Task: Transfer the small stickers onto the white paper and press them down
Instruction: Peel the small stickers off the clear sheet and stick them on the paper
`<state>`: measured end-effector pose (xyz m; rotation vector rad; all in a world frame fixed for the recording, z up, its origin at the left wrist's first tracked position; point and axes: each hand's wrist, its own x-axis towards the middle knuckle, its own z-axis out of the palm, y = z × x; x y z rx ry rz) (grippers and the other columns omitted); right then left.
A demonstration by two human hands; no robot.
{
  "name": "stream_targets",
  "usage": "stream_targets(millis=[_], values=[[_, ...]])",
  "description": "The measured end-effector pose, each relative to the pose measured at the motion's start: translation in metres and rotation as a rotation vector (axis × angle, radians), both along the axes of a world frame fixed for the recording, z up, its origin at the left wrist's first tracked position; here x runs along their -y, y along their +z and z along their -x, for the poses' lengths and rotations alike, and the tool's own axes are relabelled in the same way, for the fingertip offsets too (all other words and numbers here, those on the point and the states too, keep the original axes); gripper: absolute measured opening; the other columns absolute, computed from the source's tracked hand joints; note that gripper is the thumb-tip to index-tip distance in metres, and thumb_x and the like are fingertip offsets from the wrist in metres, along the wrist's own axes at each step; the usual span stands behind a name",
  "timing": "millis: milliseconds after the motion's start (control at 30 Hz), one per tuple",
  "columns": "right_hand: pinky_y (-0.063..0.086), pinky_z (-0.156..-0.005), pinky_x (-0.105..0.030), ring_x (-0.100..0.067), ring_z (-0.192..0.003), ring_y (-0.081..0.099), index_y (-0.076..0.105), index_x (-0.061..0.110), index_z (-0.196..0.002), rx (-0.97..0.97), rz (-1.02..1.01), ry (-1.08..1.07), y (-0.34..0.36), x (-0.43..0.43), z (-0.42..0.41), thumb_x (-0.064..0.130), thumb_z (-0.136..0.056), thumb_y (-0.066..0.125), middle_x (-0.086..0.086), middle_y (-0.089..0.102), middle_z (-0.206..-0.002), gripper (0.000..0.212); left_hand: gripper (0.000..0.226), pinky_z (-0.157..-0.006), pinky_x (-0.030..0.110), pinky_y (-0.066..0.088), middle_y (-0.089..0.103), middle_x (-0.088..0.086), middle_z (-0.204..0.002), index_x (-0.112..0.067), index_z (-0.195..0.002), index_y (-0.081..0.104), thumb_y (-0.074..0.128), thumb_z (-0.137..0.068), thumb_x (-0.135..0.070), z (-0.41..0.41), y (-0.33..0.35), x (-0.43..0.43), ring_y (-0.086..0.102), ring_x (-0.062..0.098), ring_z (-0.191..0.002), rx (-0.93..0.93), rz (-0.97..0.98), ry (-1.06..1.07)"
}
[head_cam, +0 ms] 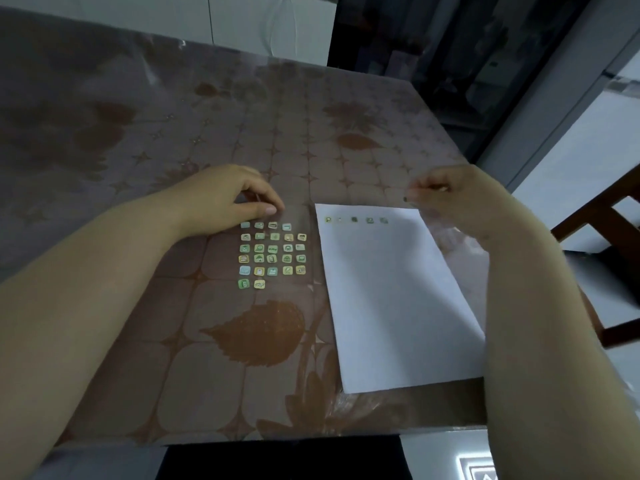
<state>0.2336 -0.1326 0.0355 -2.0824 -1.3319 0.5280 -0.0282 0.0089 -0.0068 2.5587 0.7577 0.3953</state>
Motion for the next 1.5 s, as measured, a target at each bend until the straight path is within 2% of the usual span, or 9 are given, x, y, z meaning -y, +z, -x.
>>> stream_targets(millis=[67, 133, 433, 733, 900, 1167, 1300, 1367, 1500], values=[[0.044, -0.066, -0.023, -0.013, -0.075, 0.06, 0.069, 0.027, -0.081, 0.042, 0.133, -0.01, -0.008, 0.003, -0.011, 0.029, -0.082, 0.066, 0.007, 0.067, -0.083, 0.003, 0.015, -0.078, 0.017, 0.04, 0.061, -0.008, -0.096, -0.031, -0.095, 0.068, 0.059, -0.084, -0.028, -0.001, -0.001, 0.0, 0.056, 0.003, -0.09, 0.004, -0.004, -0.001], [0.047, -0.066, -0.023, -0.017, -0.079, 0.063, 0.071, 0.023, -0.084, 0.013, 0.164, -0.008, -0.014, -0.001, -0.011, 0.027, -0.081, 0.068, 0.003, 0.07, -0.088, 0.006, 0.015, -0.077, 0.016, 0.039, 0.061, -0.007, -0.096, -0.031, -0.095, 0.068, 0.059, -0.083, -0.027, -0.001, -0.001, 0.0, 0.056, 0.003, -0.089, 0.003, -0.009, 0.002], [0.041, -0.054, -0.022, -0.01, -0.07, 0.057, 0.07, 0.017, -0.089, 0.002, 0.147, -0.008, -0.019, -0.006, -0.005, 0.023, -0.084, 0.065, 0.002, 0.066, -0.084, 0.01, 0.016, -0.075, 0.011, 0.036, 0.062, -0.004, -0.096, -0.027, -0.096, 0.068, 0.06, -0.083, -0.026, 0.001, 0.0, 0.0, 0.058, 0.011, -0.091, -0.003, -0.036, 0.007], [0.042, -0.052, -0.024, -0.011, -0.067, 0.055, 0.069, 0.019, -0.087, 0.007, 0.15, -0.024, -0.021, -0.008, -0.004, 0.024, -0.084, 0.064, 0.005, 0.063, -0.079, 0.007, 0.016, -0.075, 0.012, 0.037, 0.062, -0.004, -0.096, -0.027, -0.097, 0.068, 0.06, -0.083, -0.025, 0.001, 0.002, 0.003, 0.058, 0.011, -0.091, -0.004, -0.035, 0.009], [0.044, -0.058, -0.024, -0.011, -0.069, 0.055, 0.07, 0.016, -0.089, -0.002, 0.138, -0.038, -0.023, -0.011, -0.005, 0.022, -0.083, 0.066, 0.005, 0.063, -0.078, 0.01, 0.017, -0.074, 0.01, 0.035, 0.061, -0.005, -0.096, -0.027, -0.097, 0.068, 0.06, -0.083, -0.025, 0.001, 0.002, 0.003, 0.057, 0.011, -0.091, -0.012, -0.039, 0.013], [0.041, -0.052, -0.024, -0.014, -0.067, 0.055, 0.064, 0.017, -0.092, -0.091, 0.101, -0.142, -0.025, -0.013, -0.006, 0.021, -0.074, 0.075, 0.003, 0.059, -0.079, 0.022, 0.016, -0.077, 0.015, 0.039, 0.061, -0.006, -0.097, -0.029, -0.097, 0.067, 0.059, -0.083, -0.027, 0.001, 0.002, 0.003, 0.057, 0.01, -0.092, -0.023, -0.028, 0.008], [0.038, -0.052, -0.023, -0.012, -0.067, 0.053, 0.064, 0.015, -0.093, -0.077, 0.098, -0.147, -0.027, -0.016, -0.004, 0.019, -0.076, 0.074, 0.0, 0.06, -0.085, 0.02, 0.017, -0.083, 0.025, 0.041, 0.062, -0.005, -0.099, -0.028, -0.098, 0.067, 0.06, -0.083, -0.026, 0.002, 0.003, 0.003, 0.058, 0.01, -0.094, -0.028, -0.027, 0.013], [0.036, -0.051, -0.023, -0.011, -0.065, 0.051, 0.064, 0.015, -0.09, -0.053, 0.1, -0.141, -0.028, -0.017, -0.004, 0.019, -0.076, 0.073, 0.001, 0.058, -0.082, 0.018, 0.016, -0.087, 0.029, 0.043, 0.063, -0.004, -0.099, -0.027, -0.097, 0.067, 0.06, -0.083, -0.024, 0.003, 0.003, 0.003, 0.058, 0.011, -0.094, -0.027, -0.03, 0.01], [0.039, -0.057, -0.019, -0.007, -0.06, 0.049, 0.069, 0.017, -0.084, 0.021, -0.087, -0.128, -0.024, -0.019, 0.006, 0.022, -0.078, 0.071, 0.004, 0.055, -0.069, 0.008, 0.018, -0.086, 0.029, 0.044, 0.06, -0.01, -0.092, -0.026, -0.097, 0.068, 0.061, -0.083, -0.019, 0.004, 0.005, 0.004, 0.058, 0.009, -0.09, -0.025, -0.023, 0.008]])
